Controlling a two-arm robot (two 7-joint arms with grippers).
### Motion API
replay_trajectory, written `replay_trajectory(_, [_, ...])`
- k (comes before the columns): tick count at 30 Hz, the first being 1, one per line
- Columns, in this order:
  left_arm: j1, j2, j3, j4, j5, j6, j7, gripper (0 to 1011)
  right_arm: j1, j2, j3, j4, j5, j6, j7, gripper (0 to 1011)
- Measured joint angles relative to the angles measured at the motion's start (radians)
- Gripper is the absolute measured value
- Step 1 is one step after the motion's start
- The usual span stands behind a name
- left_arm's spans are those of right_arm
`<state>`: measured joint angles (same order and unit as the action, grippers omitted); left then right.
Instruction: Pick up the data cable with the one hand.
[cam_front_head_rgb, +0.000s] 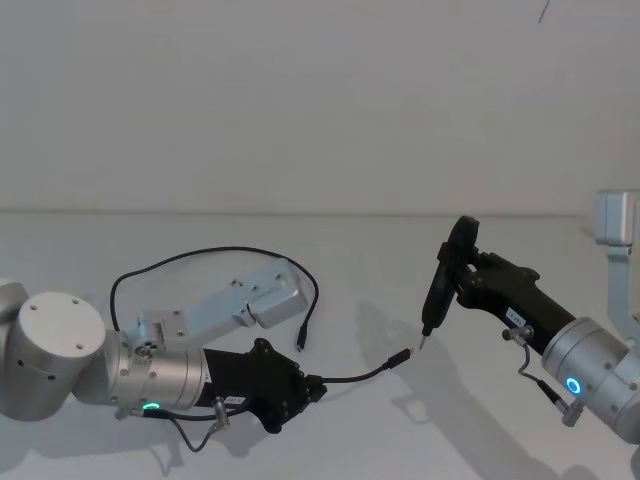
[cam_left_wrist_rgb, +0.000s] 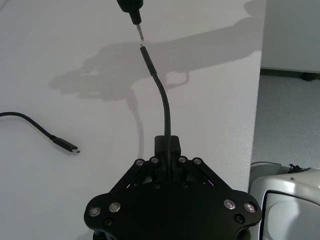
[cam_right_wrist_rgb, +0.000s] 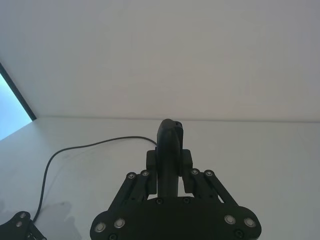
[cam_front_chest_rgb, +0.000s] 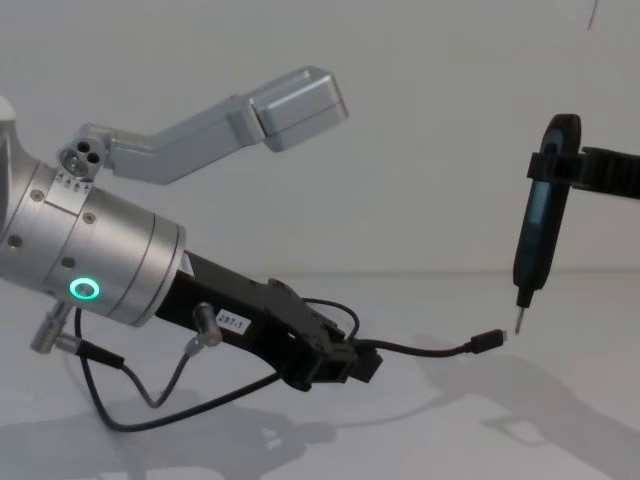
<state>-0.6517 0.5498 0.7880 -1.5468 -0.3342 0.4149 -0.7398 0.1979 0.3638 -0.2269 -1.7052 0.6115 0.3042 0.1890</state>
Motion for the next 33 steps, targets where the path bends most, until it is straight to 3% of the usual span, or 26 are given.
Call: replay_trajectory(33, [0.0, 0.0, 0.0, 0.0, 0.0, 0.0, 0.0, 40, -0.001, 0.02, -0.025, 0.004, 0.026, -0.022, 0.002, 279])
